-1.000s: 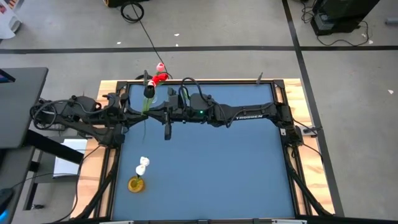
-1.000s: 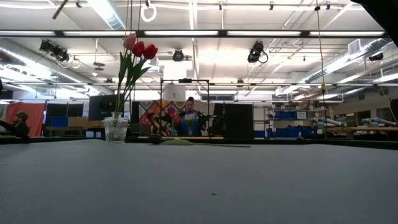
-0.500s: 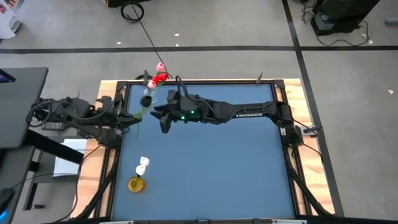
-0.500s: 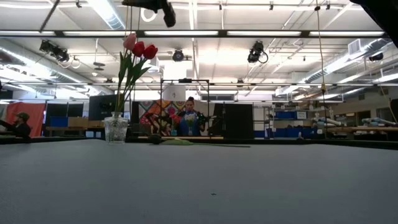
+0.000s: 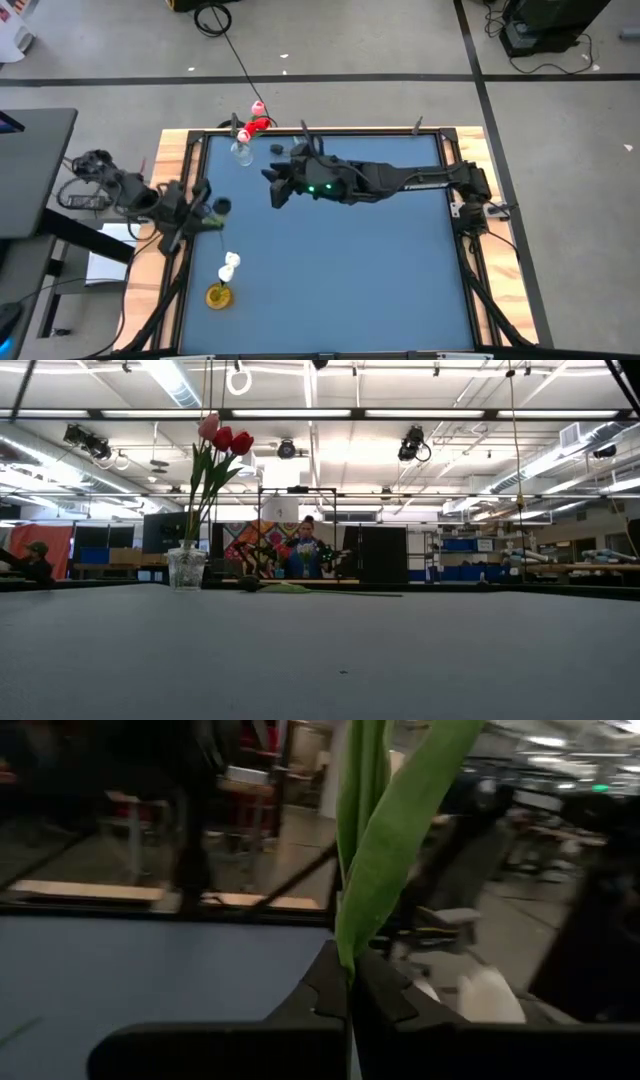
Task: Sort flowers into vase by color
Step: Put the black flower into the yellow vase
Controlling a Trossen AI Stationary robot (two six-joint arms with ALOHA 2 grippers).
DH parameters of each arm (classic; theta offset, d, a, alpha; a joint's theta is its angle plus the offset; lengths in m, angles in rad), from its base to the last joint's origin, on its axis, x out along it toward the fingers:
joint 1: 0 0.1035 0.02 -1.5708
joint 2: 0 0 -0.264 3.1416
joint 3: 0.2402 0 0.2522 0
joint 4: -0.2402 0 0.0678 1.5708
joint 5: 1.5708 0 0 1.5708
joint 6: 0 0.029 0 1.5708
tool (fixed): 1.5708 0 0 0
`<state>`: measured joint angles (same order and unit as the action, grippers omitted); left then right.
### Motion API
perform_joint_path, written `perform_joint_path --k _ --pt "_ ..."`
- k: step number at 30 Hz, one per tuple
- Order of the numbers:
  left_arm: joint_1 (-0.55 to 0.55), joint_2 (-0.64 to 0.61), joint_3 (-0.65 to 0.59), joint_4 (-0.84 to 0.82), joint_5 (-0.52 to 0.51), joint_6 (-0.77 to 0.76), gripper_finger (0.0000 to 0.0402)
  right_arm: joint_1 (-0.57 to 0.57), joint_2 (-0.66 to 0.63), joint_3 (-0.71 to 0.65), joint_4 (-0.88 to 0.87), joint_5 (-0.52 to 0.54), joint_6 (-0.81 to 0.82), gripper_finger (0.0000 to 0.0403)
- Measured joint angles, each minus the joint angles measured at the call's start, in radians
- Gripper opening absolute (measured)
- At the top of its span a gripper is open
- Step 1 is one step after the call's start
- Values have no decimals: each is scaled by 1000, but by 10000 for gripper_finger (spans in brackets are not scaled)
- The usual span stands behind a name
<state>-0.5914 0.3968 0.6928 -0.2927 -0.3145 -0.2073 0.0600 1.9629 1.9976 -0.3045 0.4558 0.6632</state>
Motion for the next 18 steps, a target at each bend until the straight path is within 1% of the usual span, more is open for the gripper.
perform_joint_path --k 5,8,13,15,18 --pt "-97 -62 -151 139 7 11 2 45 -29 0 -27 115 -1 155" --pt "-147 -120 -215 167 7 20 1 71 -42 0 -44 154 4 155" --pt "-194 -222 -288 196 7 20 1 124 -37 0 -84 208 67 155" --pt "-211 -256 -312 215 29 20 1 146 -37 0 -109 242 100 155" --pt "-231 -284 -366 283 109 11 2 178 -36 0 -133 286 134 155"
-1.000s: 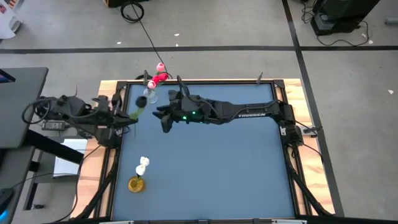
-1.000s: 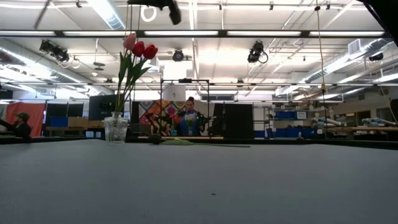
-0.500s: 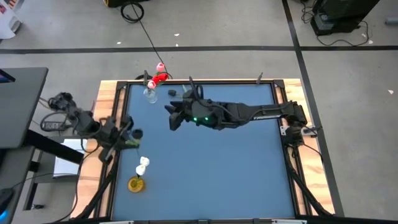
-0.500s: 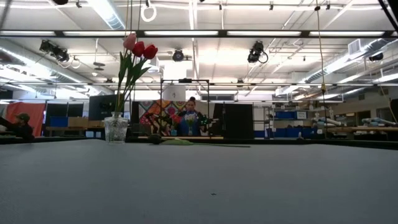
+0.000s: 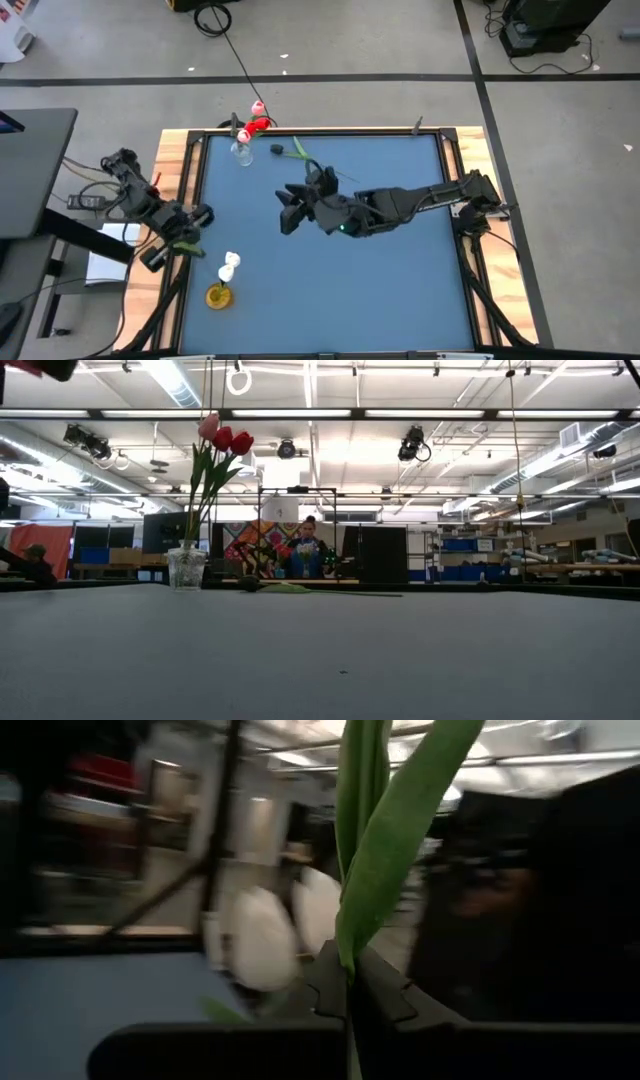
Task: Sort flowers into vase by color
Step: Put the black flower into the yellow vase
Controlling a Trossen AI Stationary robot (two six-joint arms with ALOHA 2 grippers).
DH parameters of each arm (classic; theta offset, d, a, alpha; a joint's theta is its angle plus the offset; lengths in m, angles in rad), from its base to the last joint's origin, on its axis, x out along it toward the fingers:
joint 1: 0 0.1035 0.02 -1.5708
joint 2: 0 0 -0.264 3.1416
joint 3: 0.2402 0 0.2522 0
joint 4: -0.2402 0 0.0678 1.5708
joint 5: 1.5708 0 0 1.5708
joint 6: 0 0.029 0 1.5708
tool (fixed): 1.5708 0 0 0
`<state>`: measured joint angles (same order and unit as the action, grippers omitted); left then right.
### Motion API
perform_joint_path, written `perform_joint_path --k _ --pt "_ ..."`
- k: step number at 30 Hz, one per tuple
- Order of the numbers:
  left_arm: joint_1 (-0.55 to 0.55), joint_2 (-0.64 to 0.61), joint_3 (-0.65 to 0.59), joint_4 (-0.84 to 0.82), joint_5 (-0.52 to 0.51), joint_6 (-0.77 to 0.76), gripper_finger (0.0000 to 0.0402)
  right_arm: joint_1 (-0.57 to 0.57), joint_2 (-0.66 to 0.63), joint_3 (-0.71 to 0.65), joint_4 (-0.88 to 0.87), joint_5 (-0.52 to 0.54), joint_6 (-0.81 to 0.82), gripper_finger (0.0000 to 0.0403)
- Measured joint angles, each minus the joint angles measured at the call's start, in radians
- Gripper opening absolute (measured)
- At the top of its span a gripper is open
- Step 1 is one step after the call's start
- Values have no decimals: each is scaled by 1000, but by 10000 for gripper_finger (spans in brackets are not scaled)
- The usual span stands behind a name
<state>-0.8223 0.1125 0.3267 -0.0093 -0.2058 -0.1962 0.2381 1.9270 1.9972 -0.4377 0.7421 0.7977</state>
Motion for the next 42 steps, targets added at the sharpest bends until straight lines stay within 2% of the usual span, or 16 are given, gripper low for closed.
perform_joint_path --k 4,9,11,14,20,25,31,37,42 --pt "-33 -3 -108 124 103 -53 4 40 0 0 -29 53 23 155" --pt "-60 -3 -233 353 99 -58 3 83 1 0 -47 99 42 155" --pt "-60 -3 -249 386 95 -55 3 94 1 0 -48 108 41 155" --pt "-60 -3 -249 360 95 -54 3 104 1 0 -48 120 41 155" --pt "-60 -2 -249 208 105 -101 9 103 1 0 -48 121 42 155" --pt "-59 -1 -249 200 106 -175 42 103 1 0 -47 93 19 159" --pt "-59 -1 -249 198 107 -309 92 105 2 0 -50 69 22 182" --pt "-59 -1 -249 198 119 -321 126 105 2 -23 -50 47 71 193" --pt "-59 -1 -249 192 129 -338 135 100 3 -73 -32 8 130 194"
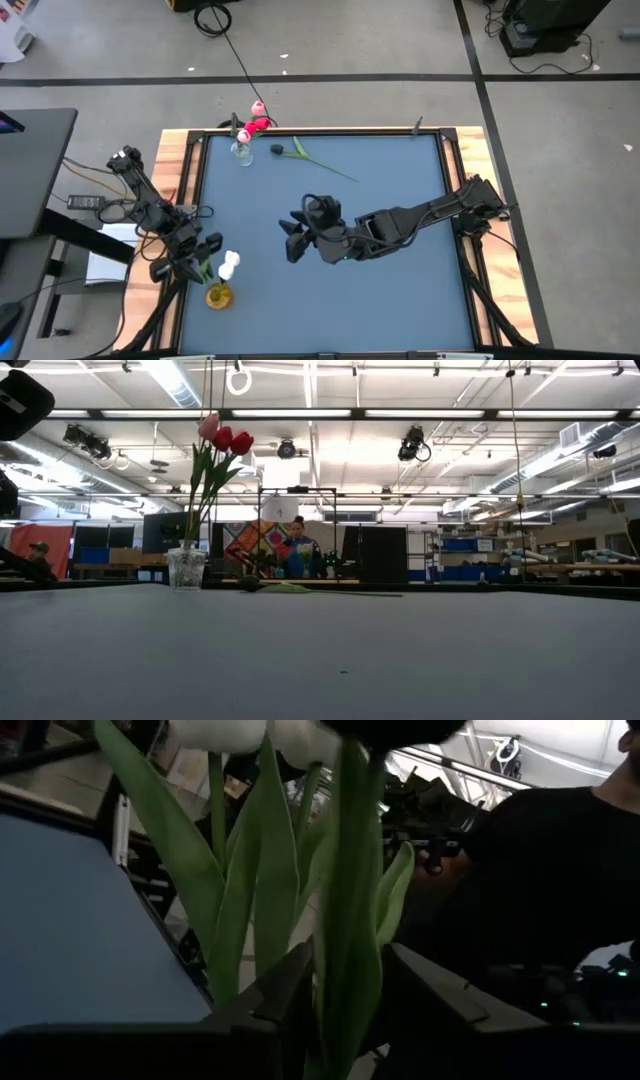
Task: Sort flowers into vase by color
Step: Put the black flower into the yellow vase
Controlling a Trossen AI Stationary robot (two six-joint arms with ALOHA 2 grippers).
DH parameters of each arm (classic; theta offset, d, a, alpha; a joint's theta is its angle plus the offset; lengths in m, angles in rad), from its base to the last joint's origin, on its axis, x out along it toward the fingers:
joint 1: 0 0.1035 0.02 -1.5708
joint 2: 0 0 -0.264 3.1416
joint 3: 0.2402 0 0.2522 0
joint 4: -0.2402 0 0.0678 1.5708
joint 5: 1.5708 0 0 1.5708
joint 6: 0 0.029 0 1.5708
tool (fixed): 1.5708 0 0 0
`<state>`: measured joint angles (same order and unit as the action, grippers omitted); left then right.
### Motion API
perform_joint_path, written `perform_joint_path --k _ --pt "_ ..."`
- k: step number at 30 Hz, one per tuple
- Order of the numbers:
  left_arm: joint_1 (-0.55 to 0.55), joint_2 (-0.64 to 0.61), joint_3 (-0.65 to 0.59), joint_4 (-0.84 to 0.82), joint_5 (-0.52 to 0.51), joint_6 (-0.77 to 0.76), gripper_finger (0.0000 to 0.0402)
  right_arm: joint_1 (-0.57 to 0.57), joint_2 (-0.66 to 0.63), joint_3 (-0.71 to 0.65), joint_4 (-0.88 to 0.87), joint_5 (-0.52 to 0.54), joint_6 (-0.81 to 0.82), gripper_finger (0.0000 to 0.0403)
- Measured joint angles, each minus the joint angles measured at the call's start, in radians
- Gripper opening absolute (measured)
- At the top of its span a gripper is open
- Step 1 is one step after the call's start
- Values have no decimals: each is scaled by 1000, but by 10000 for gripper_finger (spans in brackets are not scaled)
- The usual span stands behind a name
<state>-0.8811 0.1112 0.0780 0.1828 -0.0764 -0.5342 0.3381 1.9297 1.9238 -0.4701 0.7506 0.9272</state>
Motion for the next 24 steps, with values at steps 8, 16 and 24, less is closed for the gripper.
perform_joint_path --k 8,16,24 --pt "0 0 1 -2 48 -68 136 -24 0 -37 5 -77 46 194" --pt "0 0 197 -326 89 13 136 -31 0 -42 11 -68 40 194" --pt "0 0 426 -770 10 59 136 -61 -2 -128 71 -90 50 194"
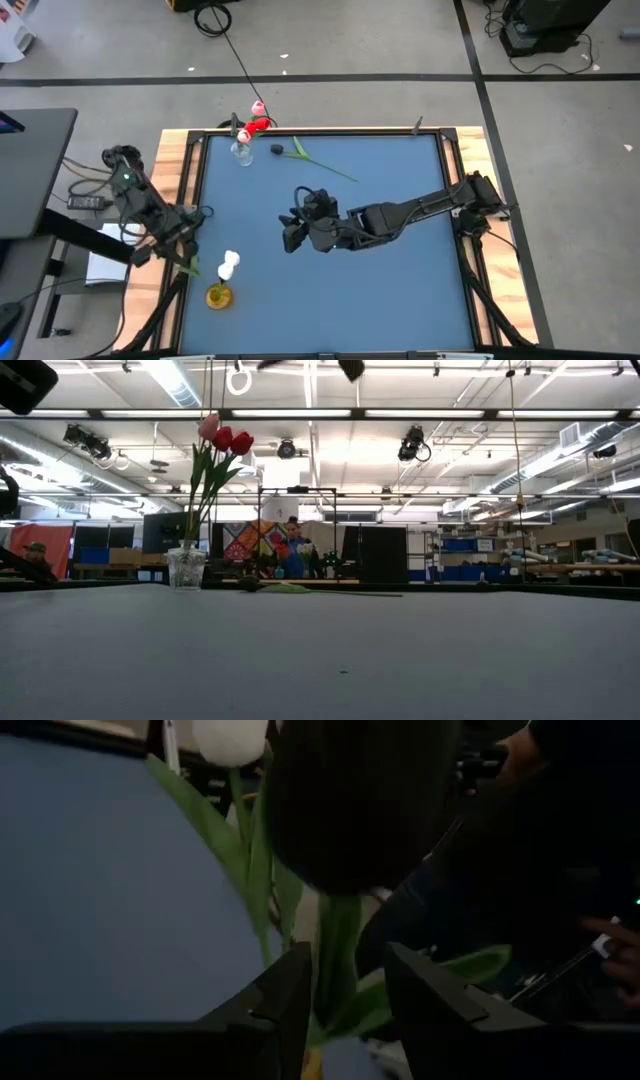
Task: Sort flowers into vase by color
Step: Put the black flower into the yellow vase
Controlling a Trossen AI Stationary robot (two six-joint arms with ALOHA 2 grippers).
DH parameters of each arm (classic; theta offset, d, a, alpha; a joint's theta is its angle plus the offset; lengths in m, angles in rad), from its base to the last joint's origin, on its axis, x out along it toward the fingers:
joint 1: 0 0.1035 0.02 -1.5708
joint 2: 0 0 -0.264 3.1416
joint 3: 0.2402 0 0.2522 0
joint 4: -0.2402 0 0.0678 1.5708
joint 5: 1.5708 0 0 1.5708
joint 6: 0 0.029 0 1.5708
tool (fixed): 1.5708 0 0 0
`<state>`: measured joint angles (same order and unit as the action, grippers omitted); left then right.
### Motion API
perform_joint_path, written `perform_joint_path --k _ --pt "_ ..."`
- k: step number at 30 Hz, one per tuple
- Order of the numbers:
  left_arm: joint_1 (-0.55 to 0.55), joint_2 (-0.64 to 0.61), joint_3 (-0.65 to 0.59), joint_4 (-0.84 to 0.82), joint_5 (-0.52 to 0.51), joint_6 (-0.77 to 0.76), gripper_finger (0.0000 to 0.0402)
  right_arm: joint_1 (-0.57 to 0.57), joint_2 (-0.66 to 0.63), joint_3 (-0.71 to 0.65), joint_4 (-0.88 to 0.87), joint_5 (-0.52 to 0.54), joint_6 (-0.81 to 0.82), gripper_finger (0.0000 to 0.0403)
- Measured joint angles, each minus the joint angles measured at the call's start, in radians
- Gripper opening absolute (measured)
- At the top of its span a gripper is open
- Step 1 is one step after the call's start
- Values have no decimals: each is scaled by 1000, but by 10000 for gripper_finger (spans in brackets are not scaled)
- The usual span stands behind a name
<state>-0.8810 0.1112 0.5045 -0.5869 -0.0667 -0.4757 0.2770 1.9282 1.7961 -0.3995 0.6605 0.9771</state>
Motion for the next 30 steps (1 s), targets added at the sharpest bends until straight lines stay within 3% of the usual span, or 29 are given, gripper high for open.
perform_joint_path --k 7,13,17,24,30 --pt "0 0 188 -315 -103 -22 135 -46 1 -108 11 -103 22 194" --pt "0 0 277 -469 -255 -129 135 -111 1 -189 25 -186 -97 194" --pt "1 -1 295 -579 -347 -246 135 -180 2 -239 42 -260 -193 194" --pt "2 40 288 -618 -625 -318 135 -289 0 -303 40 -345 -276 193" --pt "3 150 275 -708 -733 -452 134 -381 1 -382 36 -427 -275 192"
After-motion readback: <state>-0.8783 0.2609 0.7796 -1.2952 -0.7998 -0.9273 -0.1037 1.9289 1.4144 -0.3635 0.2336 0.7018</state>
